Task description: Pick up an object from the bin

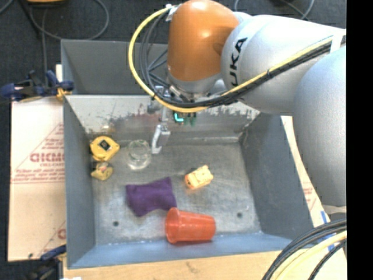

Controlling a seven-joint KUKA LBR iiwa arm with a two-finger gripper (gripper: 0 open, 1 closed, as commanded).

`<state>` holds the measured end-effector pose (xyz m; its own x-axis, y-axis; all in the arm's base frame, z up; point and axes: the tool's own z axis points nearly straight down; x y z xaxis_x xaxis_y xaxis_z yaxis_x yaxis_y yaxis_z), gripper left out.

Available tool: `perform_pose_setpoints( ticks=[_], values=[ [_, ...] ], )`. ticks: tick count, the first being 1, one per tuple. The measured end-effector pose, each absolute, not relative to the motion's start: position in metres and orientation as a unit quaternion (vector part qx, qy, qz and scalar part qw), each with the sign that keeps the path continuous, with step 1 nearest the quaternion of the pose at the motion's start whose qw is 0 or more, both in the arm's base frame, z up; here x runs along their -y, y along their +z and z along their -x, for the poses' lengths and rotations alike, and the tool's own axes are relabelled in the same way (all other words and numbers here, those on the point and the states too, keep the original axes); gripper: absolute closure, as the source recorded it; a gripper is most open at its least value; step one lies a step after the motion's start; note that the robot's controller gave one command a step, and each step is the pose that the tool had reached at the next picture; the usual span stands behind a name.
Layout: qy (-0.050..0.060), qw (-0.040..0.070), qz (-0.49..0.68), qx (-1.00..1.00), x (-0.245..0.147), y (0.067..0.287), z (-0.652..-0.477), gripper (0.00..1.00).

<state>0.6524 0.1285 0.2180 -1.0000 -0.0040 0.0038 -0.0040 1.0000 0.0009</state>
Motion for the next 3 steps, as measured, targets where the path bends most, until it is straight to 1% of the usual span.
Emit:
perform_pose_setpoints(
  ticks=[1, 2, 3],
  values=[
    [-0.001, -0.002, -0.001, 1.000, -0.128, 0.224, -0.654, 0.00],
    [0.000, -0.004, -0.040, 0.999, -0.124, 0.161, -0.620, 0.00],
    [0.000, -0.001, -0.151, 0.988, -0.133, 0.148, -0.556, 0.00]
  ],
)
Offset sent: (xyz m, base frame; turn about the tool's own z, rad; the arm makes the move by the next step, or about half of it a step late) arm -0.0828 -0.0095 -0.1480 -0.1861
